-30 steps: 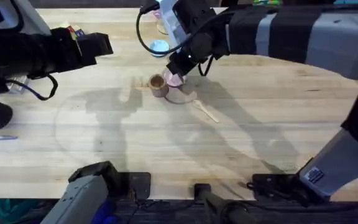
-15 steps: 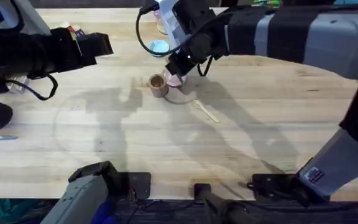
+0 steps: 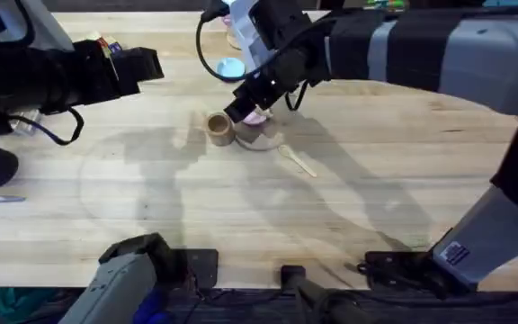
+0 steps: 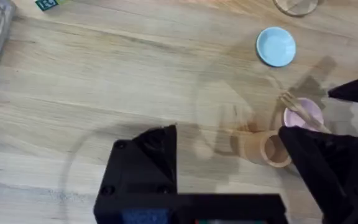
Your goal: Pick up a utensil and set it on the pink plate, then put the other utensil in the container.
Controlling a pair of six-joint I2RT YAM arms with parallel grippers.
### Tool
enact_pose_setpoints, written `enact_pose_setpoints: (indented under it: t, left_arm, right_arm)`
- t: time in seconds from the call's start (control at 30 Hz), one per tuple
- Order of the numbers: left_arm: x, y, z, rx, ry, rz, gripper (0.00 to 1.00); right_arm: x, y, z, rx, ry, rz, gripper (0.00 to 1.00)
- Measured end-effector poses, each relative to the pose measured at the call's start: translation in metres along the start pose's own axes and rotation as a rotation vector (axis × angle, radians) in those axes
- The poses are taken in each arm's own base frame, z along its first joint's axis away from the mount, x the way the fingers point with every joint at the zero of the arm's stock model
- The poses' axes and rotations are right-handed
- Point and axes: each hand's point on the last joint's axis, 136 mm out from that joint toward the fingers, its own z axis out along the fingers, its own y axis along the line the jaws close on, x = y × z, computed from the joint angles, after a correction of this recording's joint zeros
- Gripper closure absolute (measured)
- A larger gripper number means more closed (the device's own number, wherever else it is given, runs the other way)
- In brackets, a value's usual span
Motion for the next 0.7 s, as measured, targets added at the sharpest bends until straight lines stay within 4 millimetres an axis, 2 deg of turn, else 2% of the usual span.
enact_pose_setpoints:
  t: [0.47,0.7]
  left_arm:
    - [0.000,0.000,0.000,0.000,0.000,0.000,0.007]
    - [0.000,0.000,0.000,0.000,0.000,0.000,0.008]
  right_arm:
    - [-0.005,-0.006,-0.001,0.034,-0.017,-0.002,0.005]
    - [-0.007,-0.009,-0.012,0.053,0.014,-0.008,0.005]
